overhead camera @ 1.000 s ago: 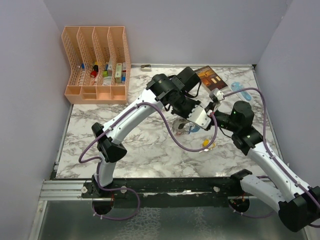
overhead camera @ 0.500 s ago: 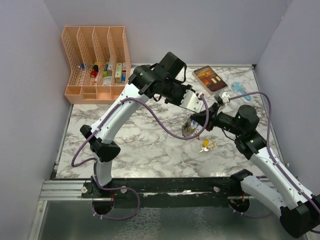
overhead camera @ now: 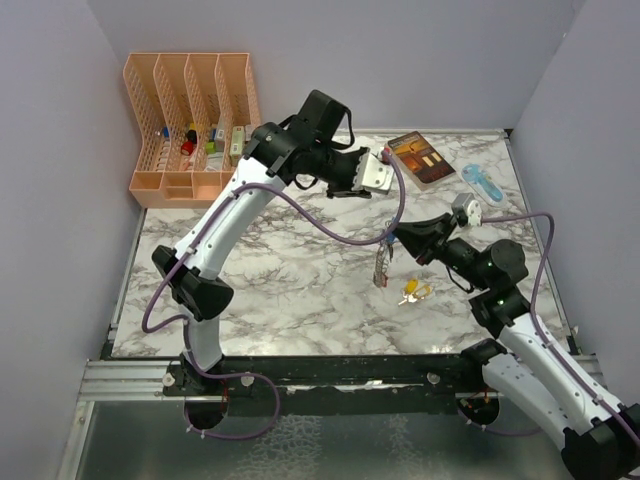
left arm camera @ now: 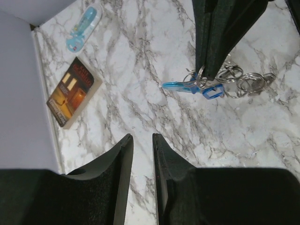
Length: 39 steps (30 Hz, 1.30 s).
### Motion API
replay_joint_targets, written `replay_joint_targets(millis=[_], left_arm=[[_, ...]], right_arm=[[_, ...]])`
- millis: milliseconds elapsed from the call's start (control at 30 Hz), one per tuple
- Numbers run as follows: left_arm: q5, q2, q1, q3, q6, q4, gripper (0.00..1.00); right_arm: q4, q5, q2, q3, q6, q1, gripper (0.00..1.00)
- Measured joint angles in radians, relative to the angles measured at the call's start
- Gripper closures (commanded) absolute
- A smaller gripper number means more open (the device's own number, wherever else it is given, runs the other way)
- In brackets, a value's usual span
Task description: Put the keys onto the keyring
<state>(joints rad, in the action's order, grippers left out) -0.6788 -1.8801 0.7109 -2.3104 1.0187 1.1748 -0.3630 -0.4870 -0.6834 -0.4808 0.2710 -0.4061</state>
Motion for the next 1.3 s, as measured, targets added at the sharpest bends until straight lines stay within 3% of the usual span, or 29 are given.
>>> replay_joint_targets(millis=[333, 633, 1300], left_arm=[[-0.135, 0.056, -0.005, 0.317, -0.045, -0.090, 0.70], [-0.227, 0.062, -0.005, 0.374, -0.093, -0.181, 0.61], [-0.327, 0.062, -0.005, 0.460, -0.169, -0.255, 0.55]], right_arm=[[-0.029, 0.000, -0.016, -0.002, 0.019, 0.000, 0.98], [-0.027, -0.002, -0.020, -0.011, 0.023, 0.000, 0.98], [-0.027, -0.008, -0.033, -0.012, 0.041, 0.000, 0.98]])
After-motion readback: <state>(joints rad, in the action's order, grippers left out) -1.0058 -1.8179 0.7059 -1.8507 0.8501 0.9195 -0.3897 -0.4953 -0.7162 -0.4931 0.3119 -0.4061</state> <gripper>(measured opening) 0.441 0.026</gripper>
